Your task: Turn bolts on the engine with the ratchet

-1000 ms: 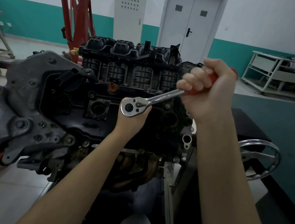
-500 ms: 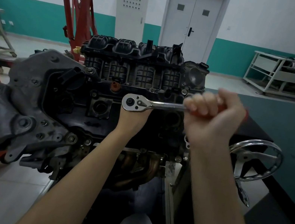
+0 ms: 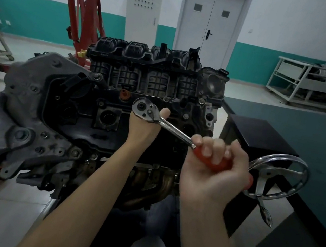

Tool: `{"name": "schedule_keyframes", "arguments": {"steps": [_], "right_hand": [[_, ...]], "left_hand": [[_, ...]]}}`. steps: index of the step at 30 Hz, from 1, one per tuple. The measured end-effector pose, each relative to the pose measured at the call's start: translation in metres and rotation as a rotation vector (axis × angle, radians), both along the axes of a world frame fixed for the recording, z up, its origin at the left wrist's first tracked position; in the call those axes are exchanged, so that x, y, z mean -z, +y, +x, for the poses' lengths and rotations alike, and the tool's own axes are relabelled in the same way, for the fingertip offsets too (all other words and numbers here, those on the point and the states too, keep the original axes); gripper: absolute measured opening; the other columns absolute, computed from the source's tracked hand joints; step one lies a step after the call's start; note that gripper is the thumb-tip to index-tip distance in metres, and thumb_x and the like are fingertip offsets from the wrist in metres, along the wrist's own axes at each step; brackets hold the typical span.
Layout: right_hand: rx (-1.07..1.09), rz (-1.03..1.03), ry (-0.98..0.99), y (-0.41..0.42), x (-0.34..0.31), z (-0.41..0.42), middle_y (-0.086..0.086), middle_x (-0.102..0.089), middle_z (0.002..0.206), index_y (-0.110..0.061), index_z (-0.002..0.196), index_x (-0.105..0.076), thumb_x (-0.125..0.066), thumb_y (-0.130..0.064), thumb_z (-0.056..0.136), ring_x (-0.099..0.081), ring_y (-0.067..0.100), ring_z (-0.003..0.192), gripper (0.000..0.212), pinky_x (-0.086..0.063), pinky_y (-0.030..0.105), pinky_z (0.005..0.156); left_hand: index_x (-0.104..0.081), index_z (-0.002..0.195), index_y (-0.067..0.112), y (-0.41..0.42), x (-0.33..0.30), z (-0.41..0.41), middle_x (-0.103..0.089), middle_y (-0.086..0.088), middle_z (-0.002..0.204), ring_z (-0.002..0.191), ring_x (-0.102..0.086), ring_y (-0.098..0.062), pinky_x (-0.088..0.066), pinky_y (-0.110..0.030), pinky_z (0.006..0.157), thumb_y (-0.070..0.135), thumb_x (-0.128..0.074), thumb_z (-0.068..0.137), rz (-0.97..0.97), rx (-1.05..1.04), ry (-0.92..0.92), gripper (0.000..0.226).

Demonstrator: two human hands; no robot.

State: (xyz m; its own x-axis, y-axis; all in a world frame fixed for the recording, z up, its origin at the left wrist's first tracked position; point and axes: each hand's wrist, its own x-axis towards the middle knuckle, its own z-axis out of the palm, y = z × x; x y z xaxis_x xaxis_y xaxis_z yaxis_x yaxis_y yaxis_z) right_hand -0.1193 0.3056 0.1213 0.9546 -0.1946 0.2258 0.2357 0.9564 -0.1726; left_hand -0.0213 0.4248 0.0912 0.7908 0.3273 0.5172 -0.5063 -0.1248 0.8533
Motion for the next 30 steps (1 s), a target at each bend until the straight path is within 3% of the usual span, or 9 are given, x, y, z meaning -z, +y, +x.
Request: {"name": "schedule_keyframes", "arguments": {"steps": [2,7,10,15,21,25,30], "right_hand": [[-0.009,-0.047,-0.019,-0.005,-0.009,0.008,-0.004,-0.027,0.043,-0.019,0.049,-0.036,-0.042,-0.011,0.085,-0.029,0.013,0.042,0.038,-0.04,0.025,0.049],[-0.125,-0.252,0.001,-0.022,-0.056,0.051,-0.006,-0.024,0.04,-0.02,0.047,-0.033,-0.039,-0.006,0.087,-0.022,0.011,0.038,0.043,-0.03,0.02,0.043],[-0.21,-0.341,0.036,-0.024,-0.076,0.068,-0.006,-0.023,0.041,-0.019,0.047,-0.032,-0.041,-0.007,0.087,-0.021,0.011,0.036,0.042,-0.028,0.02,0.041],[-0.141,-0.273,0.0,-0.021,-0.054,0.046,-0.005,-0.026,0.043,-0.019,0.052,-0.034,-0.041,-0.008,0.089,-0.025,0.011,0.04,0.039,-0.033,0.022,0.045],[-0.008,-0.068,-0.048,0.002,-0.001,-0.007,-0.003,-0.031,0.045,-0.018,0.052,-0.039,-0.045,-0.011,0.085,-0.036,0.014,0.045,0.034,-0.045,0.028,0.054],[-0.022,-0.145,-0.075,-0.005,-0.02,0.01,-0.004,-0.027,0.041,-0.019,0.052,-0.034,-0.039,-0.007,0.088,-0.028,0.013,0.041,0.038,-0.038,0.024,0.047],[-0.174,-0.388,-0.008,-0.017,-0.078,0.059,-0.006,-0.023,0.039,-0.019,0.052,-0.031,-0.041,-0.005,0.085,-0.021,0.011,0.036,0.037,-0.029,0.02,0.04]], "left_hand": [[-0.027,0.052,0.021,-0.001,0.002,0.0,-0.033,0.018,0.039,0.039,-0.033,0.002,-0.029,-0.007,0.046,0.0,-0.062,0.088,0.013,-0.011,-0.001,0.055],[-0.045,0.059,0.02,-0.004,-0.004,-0.002,-0.05,0.022,0.046,0.046,-0.047,0.007,-0.038,-0.005,0.049,0.002,-0.065,0.086,-0.046,-0.004,0.029,0.038],[-0.034,0.053,0.024,-0.006,-0.004,-0.005,-0.04,0.02,0.04,0.04,-0.039,0.003,-0.031,-0.007,0.043,0.0,-0.061,0.085,0.011,-0.008,0.045,0.049],[-0.041,0.056,0.019,-0.001,-0.002,-0.006,-0.044,0.018,0.042,0.043,-0.042,0.004,-0.035,-0.008,0.047,0.002,-0.062,0.088,0.011,-0.015,0.063,0.042],[-0.025,0.052,0.018,0.0,-0.004,-0.008,-0.028,0.016,0.041,0.042,-0.026,-0.002,-0.026,-0.015,0.045,-0.002,-0.06,0.085,0.012,0.003,0.026,0.053],[-0.026,0.051,0.018,0.001,-0.005,-0.009,-0.029,0.016,0.041,0.039,-0.027,-0.002,-0.025,-0.013,0.044,-0.003,-0.058,0.087,0.036,0.003,0.046,0.053],[-0.029,0.052,0.021,-0.003,-0.007,-0.01,-0.034,0.017,0.04,0.037,-0.032,-0.001,-0.027,-0.009,0.042,0.0,-0.058,0.086,0.012,0.01,0.1,0.049]]}}
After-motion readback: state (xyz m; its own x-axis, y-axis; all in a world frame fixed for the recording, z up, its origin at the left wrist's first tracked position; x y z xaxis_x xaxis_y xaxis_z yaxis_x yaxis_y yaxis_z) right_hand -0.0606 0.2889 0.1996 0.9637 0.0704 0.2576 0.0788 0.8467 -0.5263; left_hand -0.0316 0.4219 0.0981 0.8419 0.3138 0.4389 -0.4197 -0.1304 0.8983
